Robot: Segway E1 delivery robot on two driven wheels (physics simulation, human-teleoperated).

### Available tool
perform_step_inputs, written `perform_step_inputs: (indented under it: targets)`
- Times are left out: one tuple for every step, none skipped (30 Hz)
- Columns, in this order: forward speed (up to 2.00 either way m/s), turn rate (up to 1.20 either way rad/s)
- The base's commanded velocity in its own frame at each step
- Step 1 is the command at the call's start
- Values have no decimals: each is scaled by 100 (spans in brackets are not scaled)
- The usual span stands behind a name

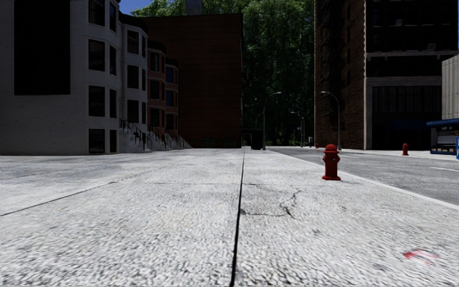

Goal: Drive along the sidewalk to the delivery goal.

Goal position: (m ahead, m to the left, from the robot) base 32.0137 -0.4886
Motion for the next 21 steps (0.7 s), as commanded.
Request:
perform_step_inputs:
  targets:
    - [200, 0]
    - [200, 0]
    - [200, 0]
    - [200, 0]
    - [200, 0]
    - [200, 0]
    - [200, 0]
    - [200, 0]
    - [200, 0]
    - [200, 0]
    - [200, 0]
    - [200, 0]
    - [200, 0]
    - [200, 0]
    - [200, 0]
    - [200, 0]
    - [200, 0]
    - [200, 0]
    - [200, 0]
    - [200, 0]
    - [200, 0]
